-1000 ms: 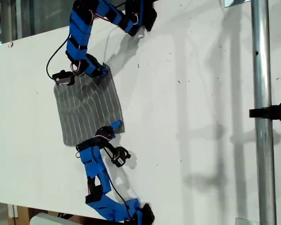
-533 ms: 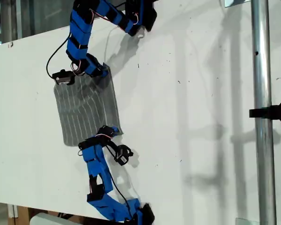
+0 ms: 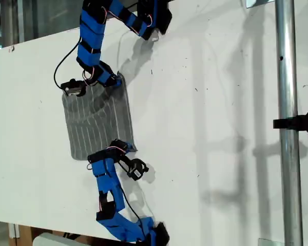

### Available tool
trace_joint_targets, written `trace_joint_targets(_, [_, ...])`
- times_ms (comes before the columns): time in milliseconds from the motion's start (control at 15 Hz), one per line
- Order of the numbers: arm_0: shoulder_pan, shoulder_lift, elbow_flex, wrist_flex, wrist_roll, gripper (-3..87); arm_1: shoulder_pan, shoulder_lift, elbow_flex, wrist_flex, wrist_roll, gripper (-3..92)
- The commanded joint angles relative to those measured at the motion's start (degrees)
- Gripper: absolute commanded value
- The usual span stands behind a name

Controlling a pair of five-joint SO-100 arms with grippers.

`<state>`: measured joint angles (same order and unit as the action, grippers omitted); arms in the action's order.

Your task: Grasp corners of a towel and fold twice.

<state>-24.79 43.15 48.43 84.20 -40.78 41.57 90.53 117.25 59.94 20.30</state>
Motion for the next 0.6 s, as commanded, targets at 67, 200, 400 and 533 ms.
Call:
trace_joint_targets(67, [5.3,8.3,1.7,3.6,-2.2,-1.8,-6.9,16.3,3.4,5.9,6.1,-0.2])
trace_joint_targets(200, [8.9,11.2,3.3,4.5,-4.0,-1.8,-12.9,24.5,4.7,10.5,10.1,-0.2])
trace_joint_targets(400, [15.2,19.7,10.3,5.5,-8.7,-1.8,-24.1,29.5,4.5,14.1,17.3,-0.2])
trace_joint_targets(533, [19.9,28.4,18.0,4.3,-13.8,-1.8,-31.2,30.6,4.3,15.1,22.5,-0.2])
